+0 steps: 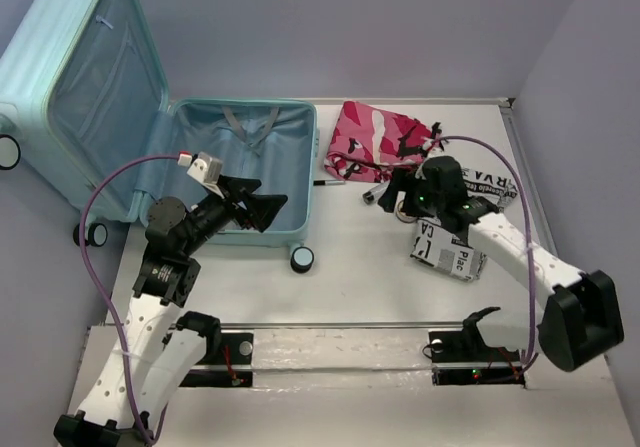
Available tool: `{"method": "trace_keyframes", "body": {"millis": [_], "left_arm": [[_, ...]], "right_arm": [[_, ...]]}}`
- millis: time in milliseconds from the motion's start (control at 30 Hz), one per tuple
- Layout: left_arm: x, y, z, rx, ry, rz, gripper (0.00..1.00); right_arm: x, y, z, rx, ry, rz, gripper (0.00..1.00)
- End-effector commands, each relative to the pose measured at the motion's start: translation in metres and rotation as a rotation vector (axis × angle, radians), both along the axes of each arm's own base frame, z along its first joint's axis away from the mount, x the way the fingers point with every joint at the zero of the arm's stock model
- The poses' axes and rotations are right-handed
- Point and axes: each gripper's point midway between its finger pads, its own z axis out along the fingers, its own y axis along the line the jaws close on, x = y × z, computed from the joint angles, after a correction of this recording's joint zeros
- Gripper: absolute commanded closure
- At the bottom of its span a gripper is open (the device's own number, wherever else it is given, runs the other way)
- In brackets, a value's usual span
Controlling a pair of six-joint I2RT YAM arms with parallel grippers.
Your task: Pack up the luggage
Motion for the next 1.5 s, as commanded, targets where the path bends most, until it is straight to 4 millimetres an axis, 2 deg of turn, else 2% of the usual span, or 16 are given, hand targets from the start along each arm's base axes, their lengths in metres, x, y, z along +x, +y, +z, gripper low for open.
{"method": "trace_keyframes", "body": {"millis": [0, 133, 233, 267, 367, 733, 800, 867, 900, 1000, 1033, 1067, 1133, 1300, 1400, 1467], "left_arm": [[-0.007, 0.002, 0.02, 0.003, -0.078, -0.004, 0.01], [-0.007, 0.004, 0.021, 0.007, -0.083, 0.01, 0.01], [-0.007, 0.005, 0.021, 0.008, -0.086, 0.015, 0.01], [-0.007, 0.005, 0.022, 0.009, -0.087, 0.017, 0.01], [-0.008, 0.005, 0.022, 0.009, -0.089, 0.017, 0.01], [-0.011, 0.002, 0.023, 0.01, -0.094, 0.002, 0.01], [-0.011, 0.002, 0.023, 0.01, -0.096, 0.0, 0.01], [-0.011, 0.002, 0.023, 0.011, -0.097, -0.001, 0.01], [-0.011, 0.002, 0.022, 0.011, -0.093, 0.0, 0.01], [-0.008, 0.004, 0.022, 0.006, -0.085, 0.023, 0.01], [-0.006, 0.005, 0.022, 0.005, -0.083, 0.033, 0.01], [-0.006, 0.006, 0.023, 0.002, -0.082, 0.038, 0.01], [-0.004, 0.007, 0.023, 0.0, -0.077, 0.051, 0.01], [0.006, 0.019, 0.022, -0.008, -0.053, 0.142, 0.01], [0.011, 0.03, 0.02, -0.004, -0.043, 0.21, 0.01], [0.015, 0.04, 0.021, -0.005, -0.041, 0.271, 0.01]], "right_arm": [[0.047, 0.02, 0.01, -0.04, -0.086, -0.1, 0.16], [0.073, 0.023, -0.017, -0.096, -0.042, -0.172, 0.18], [0.091, 0.023, -0.024, -0.108, -0.039, -0.23, 0.19], [0.096, 0.023, -0.039, -0.124, -0.01, -0.248, 0.19], [0.109, 0.027, -0.057, -0.136, 0.021, -0.277, 0.19], [0.126, 0.025, -0.1, -0.188, 0.094, -0.361, 0.24], [0.127, 0.025, -0.106, -0.196, 0.106, -0.364, 0.28], [0.126, 0.024, -0.113, -0.205, 0.119, -0.372, 0.42], [0.124, 0.022, -0.115, -0.207, 0.124, -0.376, 0.57], [0.119, 0.021, -0.1, -0.17, 0.1, -0.389, 0.79], [0.116, 0.024, -0.091, -0.162, 0.074, -0.377, 0.8], [0.112, 0.026, -0.066, -0.146, 0.019, -0.363, 0.8], [0.108, 0.027, -0.035, -0.131, -0.043, -0.345, 0.8], [0.081, 0.088, 0.061, 0.031, -0.222, -0.072, 0.8], [0.062, 0.139, 0.094, 0.134, -0.273, 0.098, 0.8], [0.061, 0.172, 0.11, 0.167, -0.292, 0.17, 0.8]]}}
